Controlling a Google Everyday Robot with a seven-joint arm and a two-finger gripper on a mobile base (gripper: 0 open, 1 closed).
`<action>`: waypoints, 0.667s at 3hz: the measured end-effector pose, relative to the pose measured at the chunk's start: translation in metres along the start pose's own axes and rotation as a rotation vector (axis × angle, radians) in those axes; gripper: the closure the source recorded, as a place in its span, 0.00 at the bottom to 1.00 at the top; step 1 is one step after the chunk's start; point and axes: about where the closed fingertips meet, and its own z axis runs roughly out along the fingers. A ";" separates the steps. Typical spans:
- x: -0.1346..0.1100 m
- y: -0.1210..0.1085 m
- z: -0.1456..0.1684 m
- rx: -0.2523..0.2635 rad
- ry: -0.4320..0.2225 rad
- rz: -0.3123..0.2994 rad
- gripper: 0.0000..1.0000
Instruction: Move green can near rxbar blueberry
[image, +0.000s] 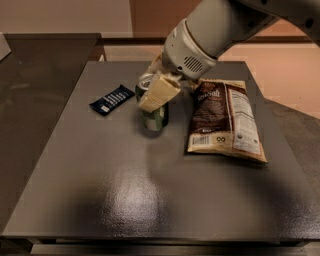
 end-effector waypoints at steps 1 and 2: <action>-0.009 -0.037 0.024 0.008 0.003 0.050 1.00; -0.020 -0.066 0.046 0.015 0.004 0.090 1.00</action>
Offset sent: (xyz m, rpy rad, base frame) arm 0.1114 0.0626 -0.0218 0.0167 0.0687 -0.1289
